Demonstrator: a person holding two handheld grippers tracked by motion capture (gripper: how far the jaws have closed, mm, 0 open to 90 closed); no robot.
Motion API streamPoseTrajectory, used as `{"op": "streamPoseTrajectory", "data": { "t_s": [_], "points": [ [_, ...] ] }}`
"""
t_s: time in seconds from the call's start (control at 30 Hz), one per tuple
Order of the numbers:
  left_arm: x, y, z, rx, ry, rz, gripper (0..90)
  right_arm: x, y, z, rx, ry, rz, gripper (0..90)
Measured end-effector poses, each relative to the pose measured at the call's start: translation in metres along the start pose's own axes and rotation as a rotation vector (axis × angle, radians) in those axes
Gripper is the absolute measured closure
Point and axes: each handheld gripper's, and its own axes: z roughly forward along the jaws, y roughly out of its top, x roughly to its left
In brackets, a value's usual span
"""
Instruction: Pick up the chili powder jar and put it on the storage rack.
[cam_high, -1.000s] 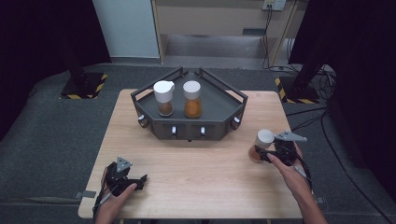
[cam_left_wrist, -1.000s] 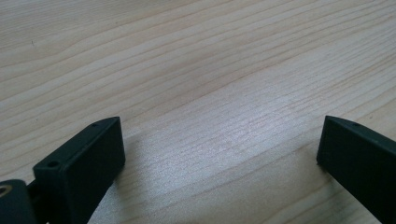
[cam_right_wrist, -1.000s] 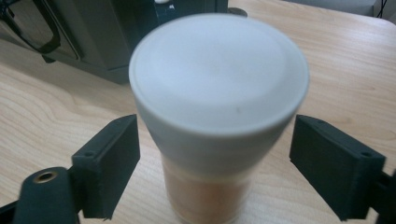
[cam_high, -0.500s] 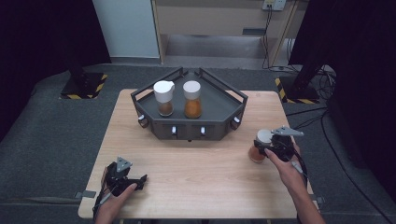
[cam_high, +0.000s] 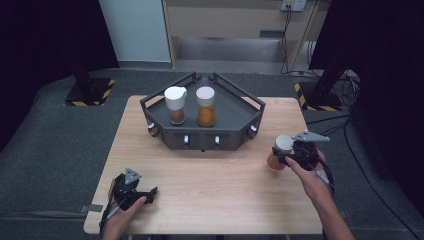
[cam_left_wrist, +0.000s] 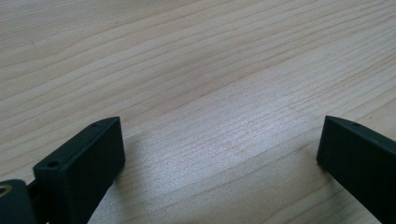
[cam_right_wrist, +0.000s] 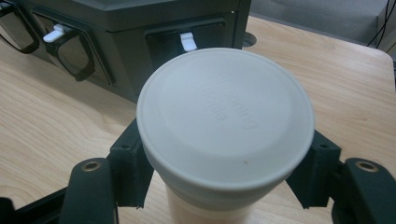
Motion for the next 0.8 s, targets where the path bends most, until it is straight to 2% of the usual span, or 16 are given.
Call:
{"op": "streamPoseTrajectory", "data": {
  "t_s": [0.47, 0.8],
  "points": [
    [0.000, 0.000, 0.000, 0.000, 0.000, 0.000, 0.0, 0.002, 0.015, -0.018, -0.022, 0.020, -0.028, 34.3],
    [0.000, 0.000, 0.000, 0.000, 0.000, 0.000, 0.0, 0.000, 0.027, -0.022, -0.018, 0.029, -0.043, 34.4]
  ]
}}
